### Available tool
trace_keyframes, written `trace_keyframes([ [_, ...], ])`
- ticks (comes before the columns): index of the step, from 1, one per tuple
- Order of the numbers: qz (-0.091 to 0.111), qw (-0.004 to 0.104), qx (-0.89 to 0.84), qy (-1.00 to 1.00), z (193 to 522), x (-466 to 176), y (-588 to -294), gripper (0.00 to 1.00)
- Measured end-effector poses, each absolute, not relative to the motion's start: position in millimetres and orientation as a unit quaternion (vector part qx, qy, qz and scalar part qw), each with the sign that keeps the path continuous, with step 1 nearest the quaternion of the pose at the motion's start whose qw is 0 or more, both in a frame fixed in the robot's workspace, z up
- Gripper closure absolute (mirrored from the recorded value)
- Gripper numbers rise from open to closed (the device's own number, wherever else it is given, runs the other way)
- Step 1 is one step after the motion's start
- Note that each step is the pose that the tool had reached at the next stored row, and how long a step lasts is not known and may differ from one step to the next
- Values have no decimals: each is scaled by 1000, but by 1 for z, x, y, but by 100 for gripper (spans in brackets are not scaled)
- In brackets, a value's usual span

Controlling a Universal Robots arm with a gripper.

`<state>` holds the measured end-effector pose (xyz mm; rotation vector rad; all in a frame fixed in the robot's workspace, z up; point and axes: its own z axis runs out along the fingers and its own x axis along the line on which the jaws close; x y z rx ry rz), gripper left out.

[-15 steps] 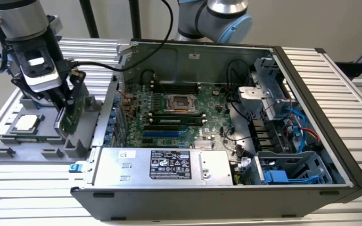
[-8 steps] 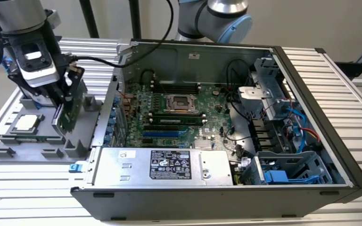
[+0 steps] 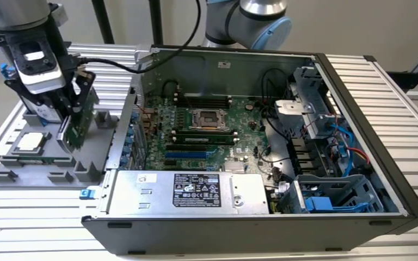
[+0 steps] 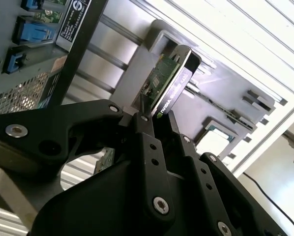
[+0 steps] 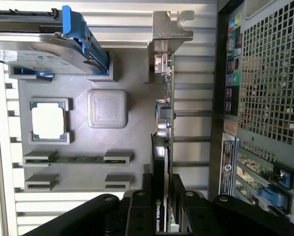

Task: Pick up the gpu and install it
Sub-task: 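Pick up the gpu and move the gpu toward the slot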

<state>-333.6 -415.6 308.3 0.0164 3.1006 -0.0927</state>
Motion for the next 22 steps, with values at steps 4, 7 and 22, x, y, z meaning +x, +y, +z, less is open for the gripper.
trace_keyframes([
  [4, -30, 19, 5, 999, 313, -334, -416, 100],
  [7, -30, 18, 5, 999, 317, -334, -416, 100],
  [22, -30, 16, 5, 999, 333, -334, -416, 100],
])
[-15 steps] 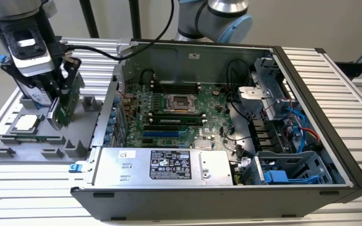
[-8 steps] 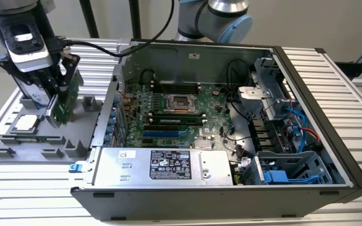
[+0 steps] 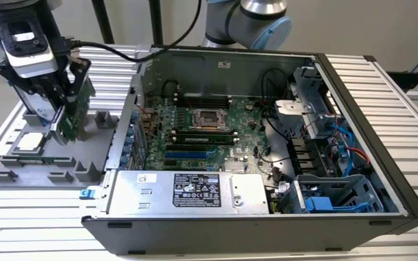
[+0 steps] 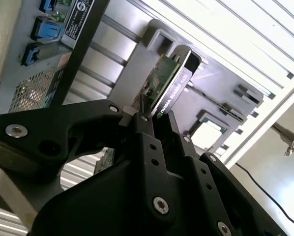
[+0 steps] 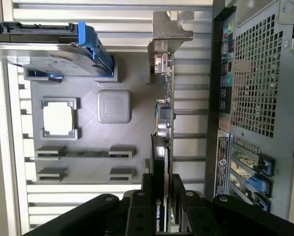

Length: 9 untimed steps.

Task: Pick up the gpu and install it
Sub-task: 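Pick up the gpu and move the gpu toward the slot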

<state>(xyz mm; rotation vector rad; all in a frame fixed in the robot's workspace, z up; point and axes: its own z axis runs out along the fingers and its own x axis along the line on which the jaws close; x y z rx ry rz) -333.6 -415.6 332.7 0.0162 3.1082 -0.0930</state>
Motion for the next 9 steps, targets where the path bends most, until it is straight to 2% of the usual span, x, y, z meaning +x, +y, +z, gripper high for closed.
trace_keyframes([
  [9, -30, 15, 5, 999, 342, -334, -416, 100],
])
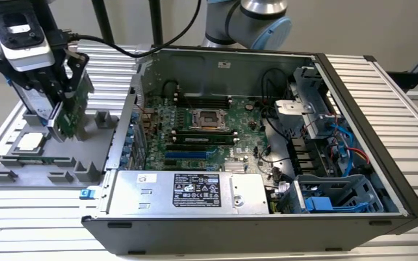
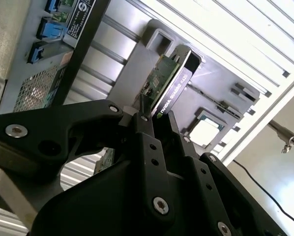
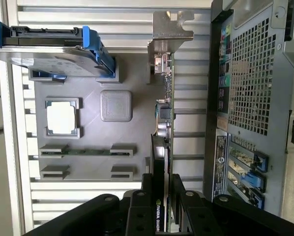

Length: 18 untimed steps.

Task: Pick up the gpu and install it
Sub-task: 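Pick up the gpu and move the gpu toward the slot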

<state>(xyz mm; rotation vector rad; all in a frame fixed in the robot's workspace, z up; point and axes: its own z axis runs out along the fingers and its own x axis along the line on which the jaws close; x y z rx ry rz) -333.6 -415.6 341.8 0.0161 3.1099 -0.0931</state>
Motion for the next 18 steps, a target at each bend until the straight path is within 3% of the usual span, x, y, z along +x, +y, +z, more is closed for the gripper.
trace_keyframes([
  [18, -30, 15, 5, 999, 355, -334, -416, 100],
])
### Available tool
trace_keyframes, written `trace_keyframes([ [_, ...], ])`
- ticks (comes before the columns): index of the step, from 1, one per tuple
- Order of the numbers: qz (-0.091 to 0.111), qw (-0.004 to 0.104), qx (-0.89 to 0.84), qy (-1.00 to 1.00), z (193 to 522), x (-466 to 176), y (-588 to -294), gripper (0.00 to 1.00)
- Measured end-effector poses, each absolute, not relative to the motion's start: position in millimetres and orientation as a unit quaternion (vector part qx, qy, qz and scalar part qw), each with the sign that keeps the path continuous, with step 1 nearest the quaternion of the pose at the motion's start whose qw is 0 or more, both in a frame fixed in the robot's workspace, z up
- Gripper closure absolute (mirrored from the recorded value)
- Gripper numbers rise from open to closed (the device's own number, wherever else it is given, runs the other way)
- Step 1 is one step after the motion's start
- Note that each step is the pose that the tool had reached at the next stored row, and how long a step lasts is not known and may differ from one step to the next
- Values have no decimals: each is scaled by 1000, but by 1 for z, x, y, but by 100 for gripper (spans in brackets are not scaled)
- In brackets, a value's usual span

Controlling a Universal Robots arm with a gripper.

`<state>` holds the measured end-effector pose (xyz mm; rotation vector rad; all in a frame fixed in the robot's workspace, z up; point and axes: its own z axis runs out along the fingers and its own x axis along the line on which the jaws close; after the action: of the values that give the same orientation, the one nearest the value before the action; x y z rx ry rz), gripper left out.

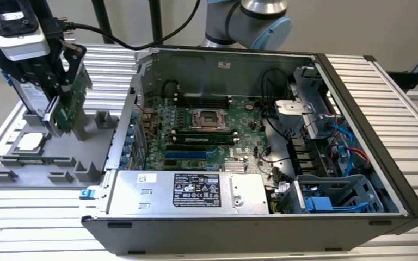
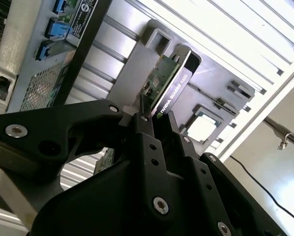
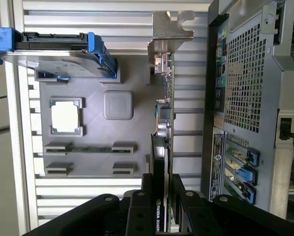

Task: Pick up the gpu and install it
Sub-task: 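Pick up the gpu and move the gpu toward the slot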

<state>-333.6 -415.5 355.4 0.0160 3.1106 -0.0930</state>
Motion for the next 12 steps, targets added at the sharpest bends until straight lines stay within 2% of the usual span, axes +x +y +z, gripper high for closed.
trace_keyframes([
  [12, -30, 15, 5, 999, 363, -334, -416, 100],
])
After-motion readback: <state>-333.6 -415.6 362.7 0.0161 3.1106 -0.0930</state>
